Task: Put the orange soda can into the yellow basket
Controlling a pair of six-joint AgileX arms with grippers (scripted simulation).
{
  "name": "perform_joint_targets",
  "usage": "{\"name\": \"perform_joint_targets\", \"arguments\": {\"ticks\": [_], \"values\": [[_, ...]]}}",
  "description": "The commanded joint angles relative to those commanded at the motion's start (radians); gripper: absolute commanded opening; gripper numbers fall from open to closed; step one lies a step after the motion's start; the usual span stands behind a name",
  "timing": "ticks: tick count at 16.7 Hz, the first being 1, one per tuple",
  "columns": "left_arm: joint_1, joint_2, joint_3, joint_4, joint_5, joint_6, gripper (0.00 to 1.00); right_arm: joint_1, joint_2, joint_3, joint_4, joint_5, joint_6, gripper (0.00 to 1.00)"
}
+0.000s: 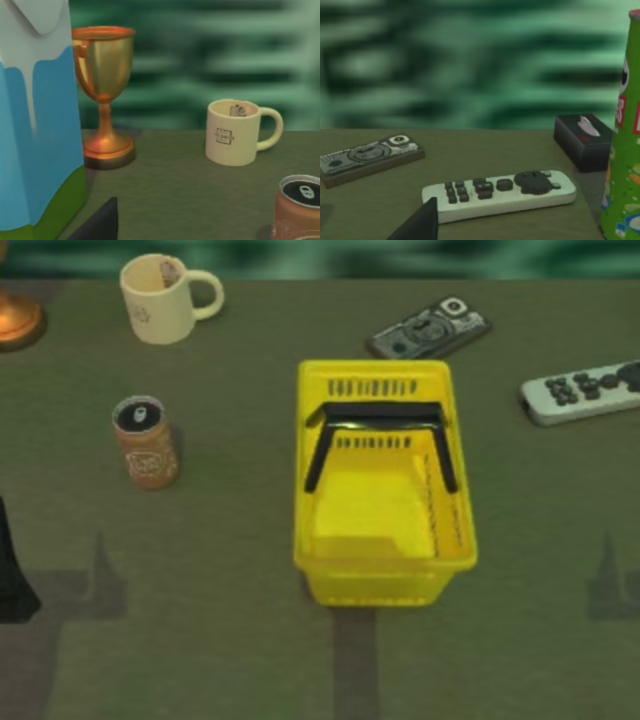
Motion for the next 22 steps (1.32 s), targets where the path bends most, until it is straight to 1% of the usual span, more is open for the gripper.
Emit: {"name": "perform_joint_targets", "arguments": {"ticks": [4, 8, 12, 22], "values": [[-0.005, 0.030, 0.030, -0.021, 0.002, 0.010, 1.00, 0.000, 0.000, 0.000, 0.000, 0.000, 0.000, 1.00], [-0.031, 0.219, 0.214, -0.145, 0.007, 0.069, 1.00, 0.000, 0.000, 0.000, 0.000, 0.000, 0.000, 1.00], [-0.065, 0.564, 0.527, -0.350, 0.008, 0.166, 1.00, 0.000, 0.000, 0.000, 0.000, 0.000, 0.000, 1.00], [-0.157, 1.668, 1.478, -0.967, 0.002, 0.455, 1.00, 0.000, 0.000, 0.000, 0.000, 0.000, 0.000, 1.00]]}}
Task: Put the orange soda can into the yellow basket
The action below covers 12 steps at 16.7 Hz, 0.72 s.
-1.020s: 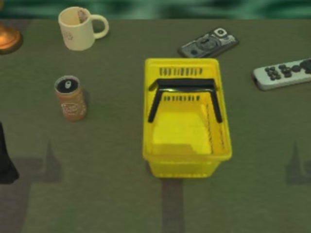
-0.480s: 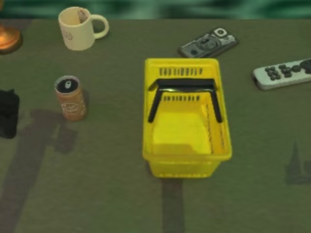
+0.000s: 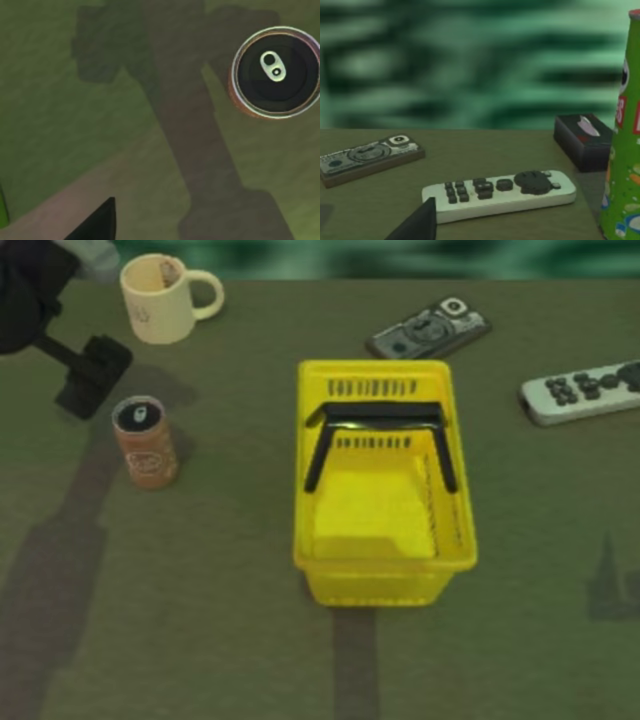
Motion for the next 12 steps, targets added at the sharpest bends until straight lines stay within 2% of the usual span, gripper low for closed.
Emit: {"name": "perform_joint_targets", "arguments": {"ticks": [6, 12], "values": [[-0.043, 0.475, 0.407, -0.259, 0.001, 0.123, 1.00, 0.000, 0.000, 0.000, 0.000, 0.000, 0.000, 1.00], [-0.056, 0.596, 0.511, -0.329, 0.002, 0.156, 1.00, 0.000, 0.000, 0.000, 0.000, 0.000, 0.000, 1.00]]}}
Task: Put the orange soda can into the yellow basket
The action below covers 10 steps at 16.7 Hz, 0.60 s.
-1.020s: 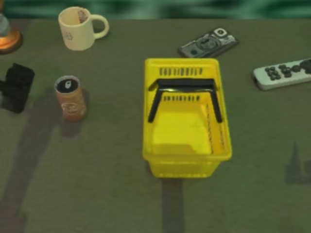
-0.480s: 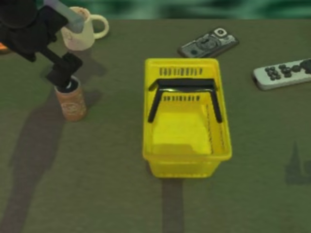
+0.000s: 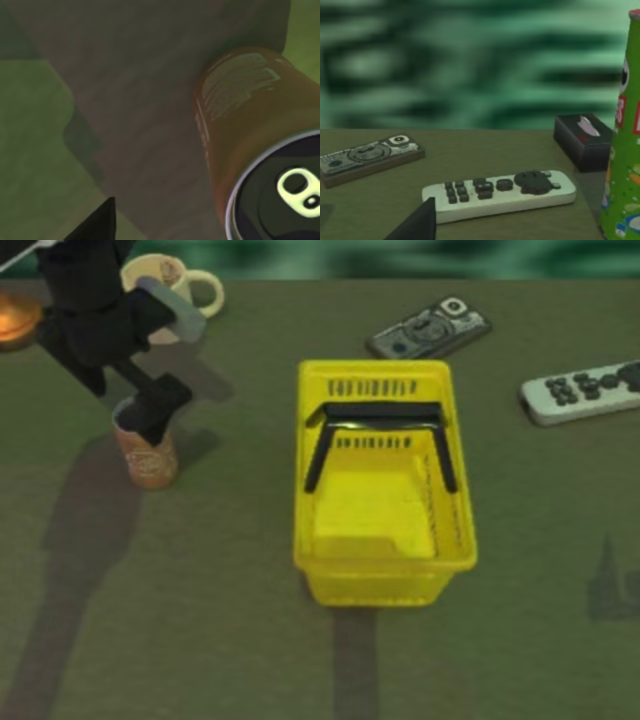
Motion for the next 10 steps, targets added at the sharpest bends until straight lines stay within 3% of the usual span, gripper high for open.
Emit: {"name": "perform_joint_targets", "arguments": {"ticks": [5, 10], "values": [[0.002, 0.001, -0.019, 0.020, 0.000, 0.002, 1.00, 0.000, 0.000, 0.000, 0.000, 0.000, 0.000, 1.00], [0.001, 0.024, -0.134, 0.161, 0.000, 0.001, 1.00, 0.000, 0.000, 0.000, 0.000, 0.000, 0.000, 1.00]]}}
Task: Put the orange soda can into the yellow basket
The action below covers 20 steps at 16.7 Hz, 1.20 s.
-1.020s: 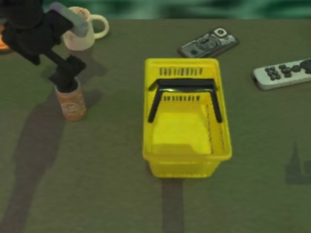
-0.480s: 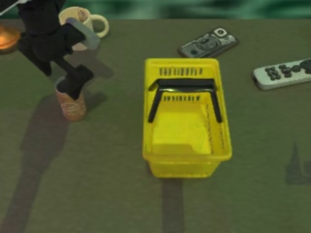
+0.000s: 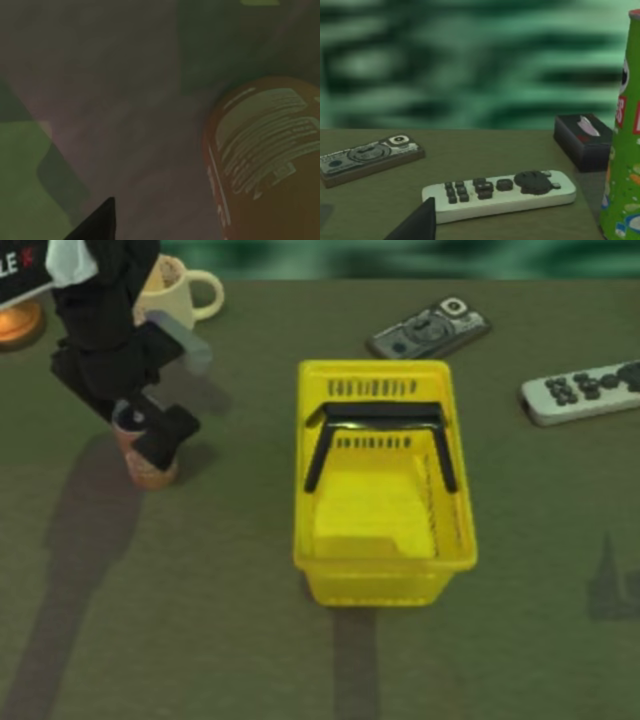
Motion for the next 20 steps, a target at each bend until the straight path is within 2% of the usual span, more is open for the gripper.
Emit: {"name": "perform_joint_targets", "arguments": {"ticks": [5, 18, 20], "values": [[0.000, 0.005, -0.017, 0.018, 0.000, 0.000, 1.00, 0.000, 0.000, 0.000, 0.000, 0.000, 0.000, 1.00], [0.000, 0.005, -0.017, 0.018, 0.000, 0.000, 0.02, 0.000, 0.000, 0.000, 0.000, 0.000, 0.000, 1.00], [0.000, 0.005, -0.017, 0.018, 0.000, 0.000, 0.00, 0.000, 0.000, 0.000, 0.000, 0.000, 0.000, 1.00]]}}
